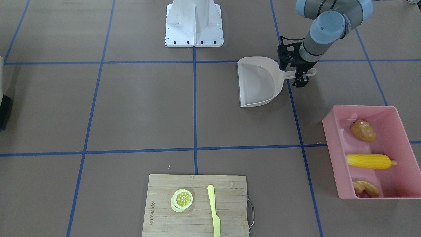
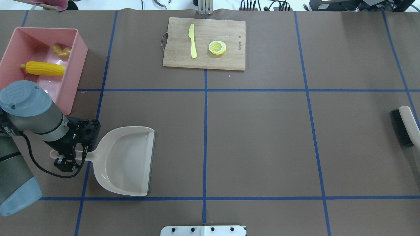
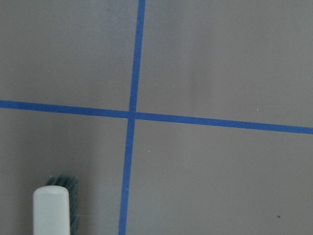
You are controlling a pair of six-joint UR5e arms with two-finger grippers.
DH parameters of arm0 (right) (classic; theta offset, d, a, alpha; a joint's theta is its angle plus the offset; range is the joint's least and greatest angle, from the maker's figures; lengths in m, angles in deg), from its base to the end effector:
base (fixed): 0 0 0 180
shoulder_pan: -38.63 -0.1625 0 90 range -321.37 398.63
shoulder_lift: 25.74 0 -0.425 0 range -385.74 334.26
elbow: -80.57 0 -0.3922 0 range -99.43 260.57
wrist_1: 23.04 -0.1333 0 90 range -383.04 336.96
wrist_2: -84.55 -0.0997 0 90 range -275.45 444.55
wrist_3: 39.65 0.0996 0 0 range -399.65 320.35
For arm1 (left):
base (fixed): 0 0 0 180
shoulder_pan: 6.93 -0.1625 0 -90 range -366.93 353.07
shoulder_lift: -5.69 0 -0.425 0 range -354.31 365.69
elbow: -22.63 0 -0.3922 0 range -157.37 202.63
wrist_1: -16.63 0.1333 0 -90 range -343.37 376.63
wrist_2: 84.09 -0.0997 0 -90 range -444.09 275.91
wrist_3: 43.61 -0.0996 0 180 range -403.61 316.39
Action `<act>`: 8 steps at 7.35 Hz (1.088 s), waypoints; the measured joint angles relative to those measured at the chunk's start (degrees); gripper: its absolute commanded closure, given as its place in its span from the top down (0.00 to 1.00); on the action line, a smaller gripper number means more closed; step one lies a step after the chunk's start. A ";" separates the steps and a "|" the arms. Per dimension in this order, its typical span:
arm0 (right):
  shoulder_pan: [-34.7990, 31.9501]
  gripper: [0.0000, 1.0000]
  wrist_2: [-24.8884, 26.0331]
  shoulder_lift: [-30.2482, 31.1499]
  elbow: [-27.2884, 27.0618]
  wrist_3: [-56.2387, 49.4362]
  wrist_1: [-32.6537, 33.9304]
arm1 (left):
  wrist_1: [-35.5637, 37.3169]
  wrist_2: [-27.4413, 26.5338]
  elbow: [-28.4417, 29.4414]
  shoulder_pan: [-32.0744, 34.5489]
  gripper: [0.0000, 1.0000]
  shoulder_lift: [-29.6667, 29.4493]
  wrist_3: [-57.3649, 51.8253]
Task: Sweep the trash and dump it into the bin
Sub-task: 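Lower the dustpan onto the table beside the bin with the left gripper, then open the left gripper and lift it off the dustpan handle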
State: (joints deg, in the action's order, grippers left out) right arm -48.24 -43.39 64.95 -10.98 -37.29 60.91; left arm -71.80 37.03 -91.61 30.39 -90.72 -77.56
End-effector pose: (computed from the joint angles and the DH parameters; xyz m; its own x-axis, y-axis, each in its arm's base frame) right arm 0.0449 -0.4987 0.6476 0.7850 -0.0760 0.6148 0.0219 0.9952 0.0951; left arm 0.3587 -0.3763 0.4110 -0.1233 0.9870 -0.1032 -0.7548 -0.0257 0.6554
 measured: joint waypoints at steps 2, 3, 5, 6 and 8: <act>-0.88 1.00 -5.34 0.16 -0.61 0.14 1.29 | -0.15 0.65 -1.30 1.76 0.98 0.03 2.28; -1.33 1.00 -6.10 0.77 -1.04 -0.01 1.98 | -0.20 1.58 -2.58 3.04 0.98 0.03 8.62; -1.59 1.00 -5.09 3.23 -1.31 -0.35 2.00 | -1.47 2.53 -5.27 7.72 0.98 0.10 27.69; -1.62 1.00 -4.60 4.11 -1.29 -0.24 1.89 | -1.87 2.59 -5.61 11.93 0.98 0.41 32.72; -1.64 1.00 -3.96 4.67 -0.90 -0.10 1.87 | -0.97 5.74 -4.98 23.44 0.98 2.94 36.65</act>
State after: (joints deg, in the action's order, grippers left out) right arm -49.87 -47.34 69.62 -11.88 -37.39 62.78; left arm -72.77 42.77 -96.59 53.82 -87.79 -40.91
